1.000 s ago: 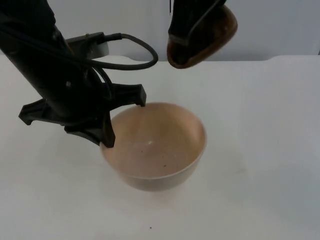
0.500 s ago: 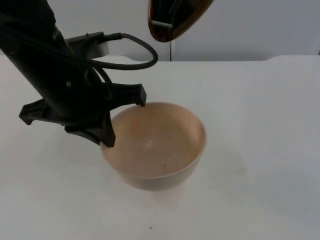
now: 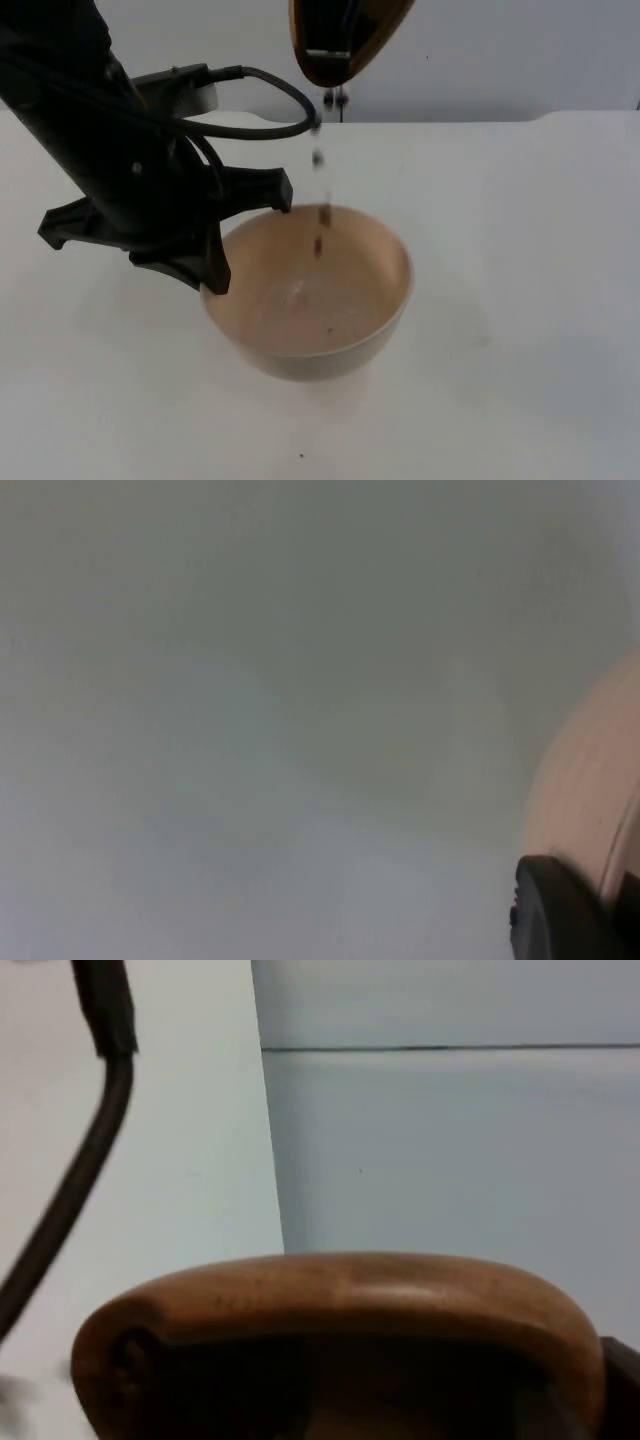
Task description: Pick up the bowl with the left hand and pour the coffee beans from the cup into the bowl with the right hand.
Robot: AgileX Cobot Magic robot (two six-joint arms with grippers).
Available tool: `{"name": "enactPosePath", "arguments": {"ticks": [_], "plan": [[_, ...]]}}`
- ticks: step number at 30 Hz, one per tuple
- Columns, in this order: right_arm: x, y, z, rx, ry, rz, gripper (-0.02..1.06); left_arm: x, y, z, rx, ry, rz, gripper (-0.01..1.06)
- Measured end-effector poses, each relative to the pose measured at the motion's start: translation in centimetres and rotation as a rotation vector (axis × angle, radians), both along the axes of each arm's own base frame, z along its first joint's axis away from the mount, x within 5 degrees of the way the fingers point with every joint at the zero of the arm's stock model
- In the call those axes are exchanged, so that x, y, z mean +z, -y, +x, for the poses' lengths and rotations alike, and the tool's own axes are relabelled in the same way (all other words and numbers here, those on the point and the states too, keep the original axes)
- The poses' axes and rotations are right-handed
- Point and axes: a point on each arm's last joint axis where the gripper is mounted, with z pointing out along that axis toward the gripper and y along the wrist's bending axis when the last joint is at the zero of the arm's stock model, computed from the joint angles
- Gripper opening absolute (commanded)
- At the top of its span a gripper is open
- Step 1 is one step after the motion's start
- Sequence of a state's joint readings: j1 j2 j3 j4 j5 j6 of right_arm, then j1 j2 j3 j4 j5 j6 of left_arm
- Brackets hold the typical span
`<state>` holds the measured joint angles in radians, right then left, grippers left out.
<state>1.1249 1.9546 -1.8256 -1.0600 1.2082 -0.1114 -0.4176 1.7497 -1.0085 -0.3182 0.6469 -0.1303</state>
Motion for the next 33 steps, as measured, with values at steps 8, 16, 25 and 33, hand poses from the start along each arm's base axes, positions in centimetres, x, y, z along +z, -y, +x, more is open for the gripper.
{"name": "enactPosePath", "arguments": {"ticks": [8, 16, 25, 33], "plan": [[0.5, -0.3, -0.4, 0.023, 0.063, -0.046, 0.0, 0.0, 0.0, 0.0, 0.0, 0.0, 0.0, 0.0], [0.1, -0.7, -1.0, 0.051, 0.106, -0.112, 0.0, 0.0, 0.0, 0.0, 0.001, 0.002, 0.0, 0.0], [-2.1, -0.7, -1.6, 0.047, 0.212, -0.172, 0.0, 0.0, 0.0, 0.0, 0.001, 0.002, 0.0, 0.0], [-1.8, -1.1, -2.0, 0.04, 0.26, -0.109, 0.0, 0.0, 0.0, 0.0, 0.001, 0.004, -0.001, 0.0]]}}
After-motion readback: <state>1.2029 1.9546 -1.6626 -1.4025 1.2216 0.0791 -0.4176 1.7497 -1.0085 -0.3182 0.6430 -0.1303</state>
